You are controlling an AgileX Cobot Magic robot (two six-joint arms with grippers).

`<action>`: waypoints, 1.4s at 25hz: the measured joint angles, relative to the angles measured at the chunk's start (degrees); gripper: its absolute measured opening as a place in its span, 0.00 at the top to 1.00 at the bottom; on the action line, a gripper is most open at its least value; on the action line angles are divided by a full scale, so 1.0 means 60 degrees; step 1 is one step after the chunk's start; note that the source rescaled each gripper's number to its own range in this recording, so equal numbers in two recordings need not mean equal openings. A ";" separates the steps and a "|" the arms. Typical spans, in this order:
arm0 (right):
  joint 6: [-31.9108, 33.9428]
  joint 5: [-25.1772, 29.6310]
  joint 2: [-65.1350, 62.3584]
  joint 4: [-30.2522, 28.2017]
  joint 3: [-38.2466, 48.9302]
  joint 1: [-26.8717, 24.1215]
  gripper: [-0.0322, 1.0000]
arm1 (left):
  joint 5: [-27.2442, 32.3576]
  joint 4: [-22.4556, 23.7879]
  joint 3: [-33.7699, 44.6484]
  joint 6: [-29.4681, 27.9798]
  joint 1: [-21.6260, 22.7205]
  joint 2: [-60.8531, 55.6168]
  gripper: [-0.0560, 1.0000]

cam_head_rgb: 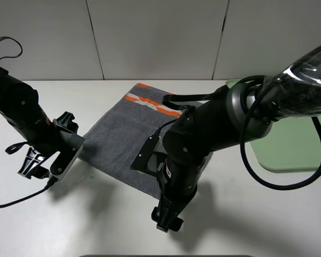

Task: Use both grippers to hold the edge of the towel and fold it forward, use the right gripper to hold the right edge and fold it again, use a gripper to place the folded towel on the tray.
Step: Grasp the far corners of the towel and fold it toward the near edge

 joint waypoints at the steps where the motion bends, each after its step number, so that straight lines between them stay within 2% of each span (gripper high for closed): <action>1: 0.0010 -0.0015 0.0000 0.0069 0.0000 0.0000 0.00 | 0.0000 0.0000 0.0000 0.0007 0.0000 0.0000 0.08; 6: 0.0020 -0.0073 0.0009 0.0069 0.0000 0.0000 0.00 | -0.0218 0.0000 -0.0007 0.0025 0.0000 0.0136 0.08; 35: -0.0012 -0.0162 0.0027 0.0379 -0.0020 0.0000 0.00 | 0.0145 0.0027 -0.0684 0.0103 0.0000 0.0967 0.10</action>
